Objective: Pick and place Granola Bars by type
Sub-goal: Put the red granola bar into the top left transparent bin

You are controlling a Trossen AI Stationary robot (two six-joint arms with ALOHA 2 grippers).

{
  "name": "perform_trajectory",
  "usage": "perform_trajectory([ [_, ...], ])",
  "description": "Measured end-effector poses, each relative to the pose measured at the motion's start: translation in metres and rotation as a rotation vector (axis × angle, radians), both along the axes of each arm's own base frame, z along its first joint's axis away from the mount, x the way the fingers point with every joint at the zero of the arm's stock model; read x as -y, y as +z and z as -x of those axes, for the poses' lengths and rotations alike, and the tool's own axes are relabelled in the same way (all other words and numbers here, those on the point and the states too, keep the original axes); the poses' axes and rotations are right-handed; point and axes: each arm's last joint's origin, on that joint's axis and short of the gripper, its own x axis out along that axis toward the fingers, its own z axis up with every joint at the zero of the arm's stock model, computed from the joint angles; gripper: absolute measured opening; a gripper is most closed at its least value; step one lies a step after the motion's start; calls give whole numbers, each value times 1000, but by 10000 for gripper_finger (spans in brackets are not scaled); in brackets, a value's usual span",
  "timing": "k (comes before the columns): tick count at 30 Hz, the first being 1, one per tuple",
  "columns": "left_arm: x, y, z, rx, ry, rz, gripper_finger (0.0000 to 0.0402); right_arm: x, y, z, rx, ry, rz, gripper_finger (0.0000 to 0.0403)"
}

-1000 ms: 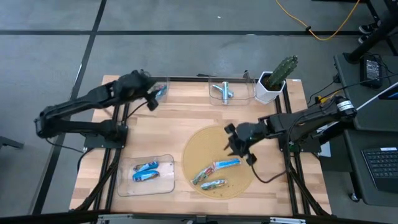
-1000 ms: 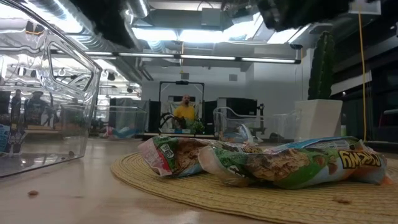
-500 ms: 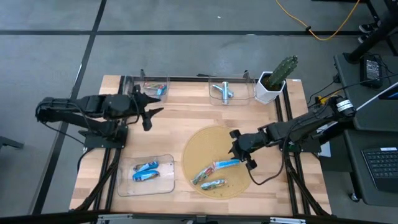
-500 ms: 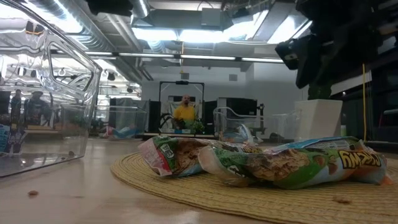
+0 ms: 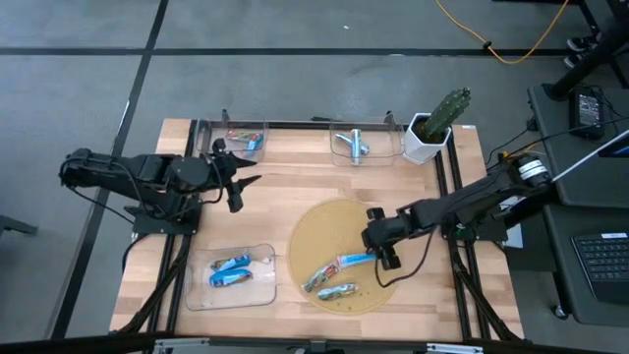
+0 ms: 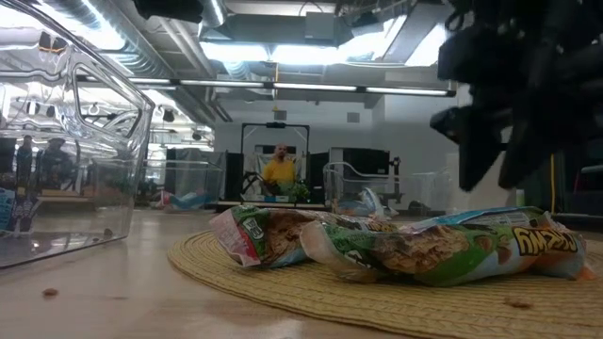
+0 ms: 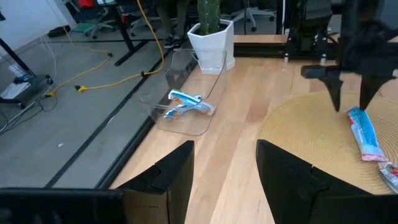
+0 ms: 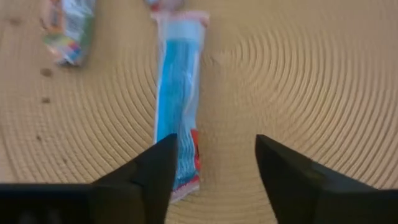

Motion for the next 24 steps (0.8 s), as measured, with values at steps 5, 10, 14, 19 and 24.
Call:
perform_trajectory([
  [5,0,0,0,0,1,0,164,0,-11,-1,-58,-23,9,263],
  [10,0,0,0,-2,2,-3,164,-1,-12,-2,-64,-39,-3,276],
  [14,0,0,0,-2,7,-5,164,-2,-12,0,-104,-34,-70,273],
  [19,0,0,0,-2,7,-6,164,-4,-13,4,-154,-23,-103,272],
  [24,0,0,0,-2,8,-6,164,-8,-11,5,-158,-18,-107,272],
])
